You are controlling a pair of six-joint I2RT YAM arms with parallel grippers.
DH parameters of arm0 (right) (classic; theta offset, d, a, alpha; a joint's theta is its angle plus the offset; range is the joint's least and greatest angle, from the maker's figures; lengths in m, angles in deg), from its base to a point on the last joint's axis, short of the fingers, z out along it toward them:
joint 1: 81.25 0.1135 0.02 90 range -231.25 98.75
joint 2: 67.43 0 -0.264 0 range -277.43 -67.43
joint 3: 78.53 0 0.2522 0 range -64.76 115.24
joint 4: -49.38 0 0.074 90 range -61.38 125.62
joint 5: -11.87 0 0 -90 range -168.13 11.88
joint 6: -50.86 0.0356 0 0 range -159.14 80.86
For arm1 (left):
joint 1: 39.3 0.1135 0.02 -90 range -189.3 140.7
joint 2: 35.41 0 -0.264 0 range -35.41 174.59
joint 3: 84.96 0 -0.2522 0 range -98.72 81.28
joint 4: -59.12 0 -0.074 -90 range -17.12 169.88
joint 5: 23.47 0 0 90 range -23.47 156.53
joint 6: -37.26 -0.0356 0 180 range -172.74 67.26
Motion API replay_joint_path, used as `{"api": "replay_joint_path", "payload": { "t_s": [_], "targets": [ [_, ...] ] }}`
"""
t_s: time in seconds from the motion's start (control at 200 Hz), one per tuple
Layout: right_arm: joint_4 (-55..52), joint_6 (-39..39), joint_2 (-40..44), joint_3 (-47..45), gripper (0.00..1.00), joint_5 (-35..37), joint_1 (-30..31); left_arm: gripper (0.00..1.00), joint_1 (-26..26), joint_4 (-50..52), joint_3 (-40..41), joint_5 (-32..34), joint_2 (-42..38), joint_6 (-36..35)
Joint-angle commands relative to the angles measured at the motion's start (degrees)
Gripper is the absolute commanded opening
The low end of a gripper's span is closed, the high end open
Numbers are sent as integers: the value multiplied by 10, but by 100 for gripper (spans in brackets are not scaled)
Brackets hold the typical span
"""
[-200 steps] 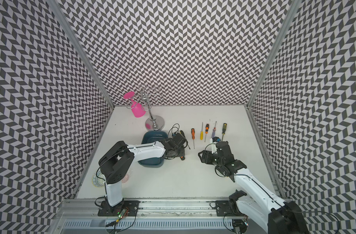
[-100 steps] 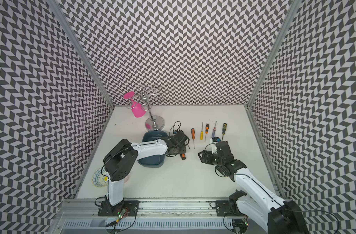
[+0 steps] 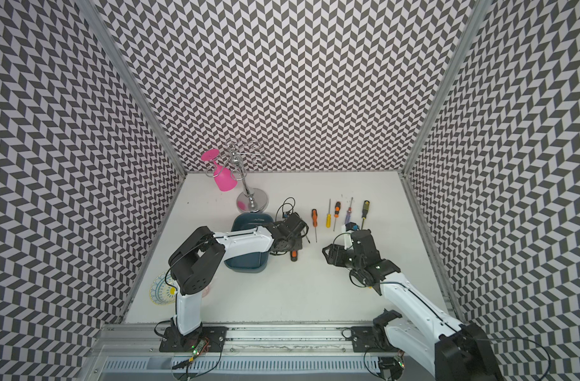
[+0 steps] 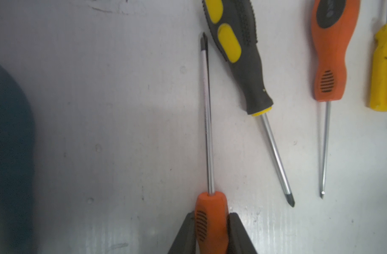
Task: Put the screwdriver on the desktop into the storage box
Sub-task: Pick up the screwdriver from the center of the board.
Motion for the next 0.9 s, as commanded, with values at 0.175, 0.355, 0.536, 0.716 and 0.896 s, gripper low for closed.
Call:
{"api": "replay_joint_path", "payload": {
  "t_s": [0.175,0.355,0.536,0.716,0.896],
  "targets": [
    [25,8,1,-8,71,-4,4,13,-17,25,17,18,-42,-40],
    [23,10,6,-7,71,-3,4,9,-31,20,17,9,-63,-63],
    [16,3,14,-2,71,-12,5,9,-45,28,21,9,-91,-76],
    [13,-13,20,12,68,-33,19,9,-50,27,41,5,-136,-84],
    [18,-22,22,33,68,-48,58,9,-49,29,60,15,-190,-95]
  ]
}}
